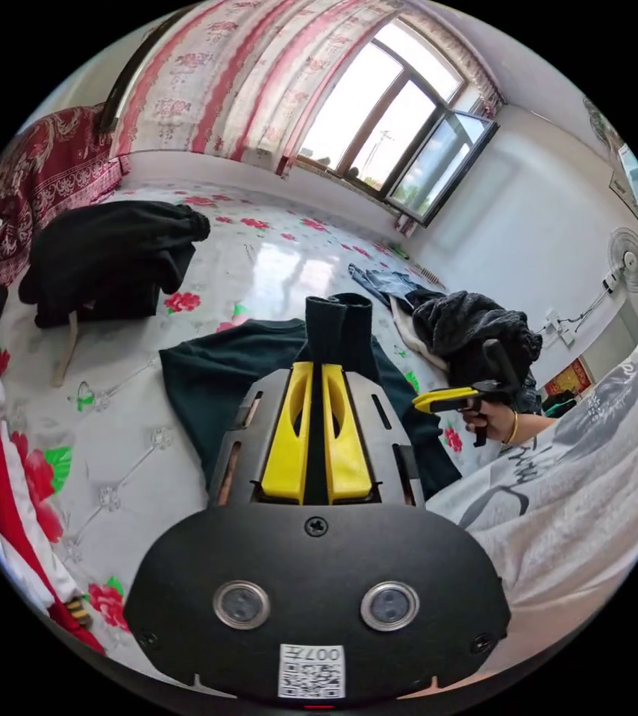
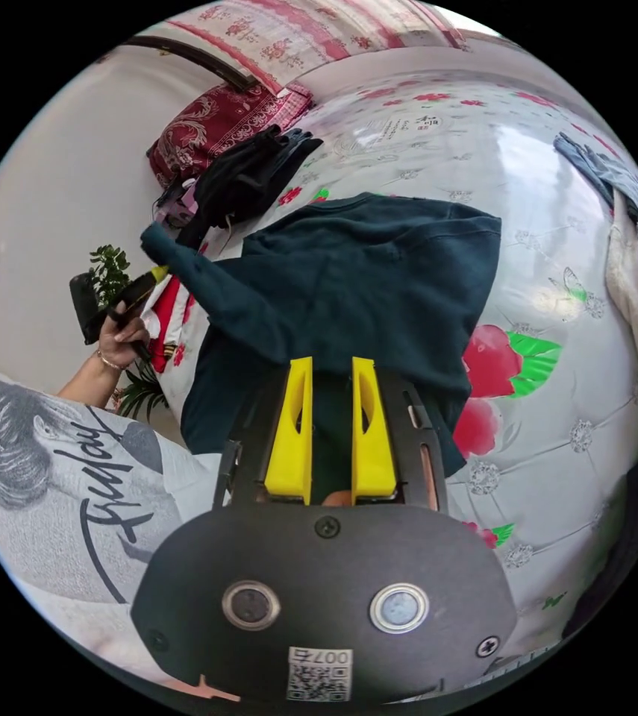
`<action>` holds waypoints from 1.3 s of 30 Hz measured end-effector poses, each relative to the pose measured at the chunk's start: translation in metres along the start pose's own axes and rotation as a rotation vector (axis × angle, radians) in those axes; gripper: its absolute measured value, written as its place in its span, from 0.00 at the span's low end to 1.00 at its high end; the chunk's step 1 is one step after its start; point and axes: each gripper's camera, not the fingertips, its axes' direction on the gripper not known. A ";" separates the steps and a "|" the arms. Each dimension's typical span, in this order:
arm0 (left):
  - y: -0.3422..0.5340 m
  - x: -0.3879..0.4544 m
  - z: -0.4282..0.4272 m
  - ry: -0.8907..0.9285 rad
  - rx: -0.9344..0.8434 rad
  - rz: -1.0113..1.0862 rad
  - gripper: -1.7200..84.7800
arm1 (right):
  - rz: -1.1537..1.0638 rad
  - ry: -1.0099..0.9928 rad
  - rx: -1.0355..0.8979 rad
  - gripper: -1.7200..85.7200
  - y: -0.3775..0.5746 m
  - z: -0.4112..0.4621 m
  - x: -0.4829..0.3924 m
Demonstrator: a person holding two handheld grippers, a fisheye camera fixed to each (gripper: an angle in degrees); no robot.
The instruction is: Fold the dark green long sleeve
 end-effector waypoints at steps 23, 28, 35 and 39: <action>0.186 0.000 -0.016 -0.333 -0.429 -0.427 0.15 | 0.259 0.062 -0.106 0.09 0.142 -0.012 0.002; 0.154 0.007 0.026 -0.454 -0.554 -0.444 0.10 | 0.237 0.162 -0.110 0.06 0.122 0.009 -0.009; 0.157 0.000 0.022 -0.277 -0.425 -0.491 0.07 | 0.230 0.127 -0.108 0.04 0.123 -0.002 -0.017; 0.188 -0.004 -0.012 -0.152 -0.326 -0.614 0.13 | 0.235 0.103 -0.155 0.04 0.154 -0.004 -0.024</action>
